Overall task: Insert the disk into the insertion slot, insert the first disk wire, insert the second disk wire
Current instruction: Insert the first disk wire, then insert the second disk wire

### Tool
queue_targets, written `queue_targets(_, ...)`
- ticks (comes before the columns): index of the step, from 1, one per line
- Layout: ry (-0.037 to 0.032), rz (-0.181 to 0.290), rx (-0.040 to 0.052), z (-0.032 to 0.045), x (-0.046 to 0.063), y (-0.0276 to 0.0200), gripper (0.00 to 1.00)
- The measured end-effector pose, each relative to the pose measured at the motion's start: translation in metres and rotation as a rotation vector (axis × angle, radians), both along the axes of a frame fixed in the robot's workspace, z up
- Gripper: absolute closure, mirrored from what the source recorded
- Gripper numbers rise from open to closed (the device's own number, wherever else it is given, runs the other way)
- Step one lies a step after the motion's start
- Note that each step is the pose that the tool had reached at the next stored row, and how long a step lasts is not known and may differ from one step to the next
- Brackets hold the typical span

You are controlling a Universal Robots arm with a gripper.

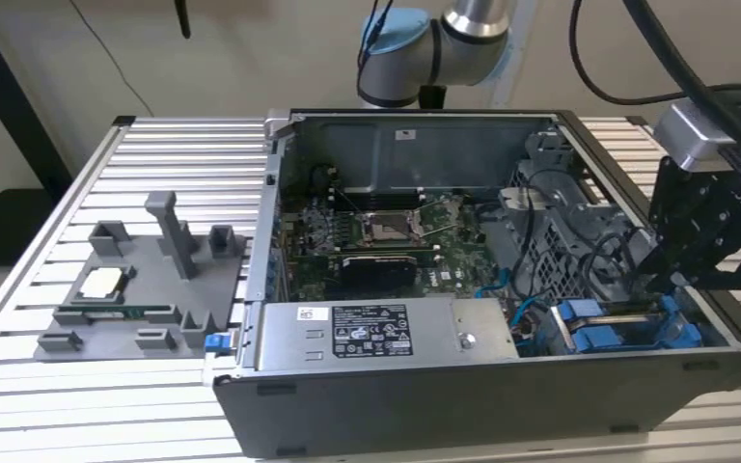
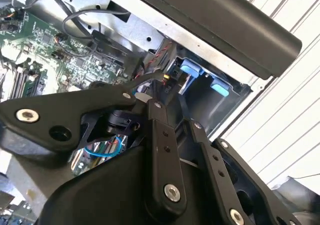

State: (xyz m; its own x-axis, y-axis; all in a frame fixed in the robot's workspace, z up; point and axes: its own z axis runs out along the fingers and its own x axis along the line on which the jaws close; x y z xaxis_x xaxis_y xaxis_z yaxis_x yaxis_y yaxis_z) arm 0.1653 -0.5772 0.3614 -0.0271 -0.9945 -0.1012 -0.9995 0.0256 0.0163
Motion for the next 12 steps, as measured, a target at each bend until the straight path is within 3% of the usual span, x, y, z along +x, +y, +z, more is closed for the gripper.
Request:
queue_targets(6, 0.0001, 0.000, 0.0020, 0.0122, -0.001, 0.0002, 0.73)
queue_targets(12, 0.0000, 0.000, 0.0184, 0.0159, -0.002, 0.0029, 0.73)
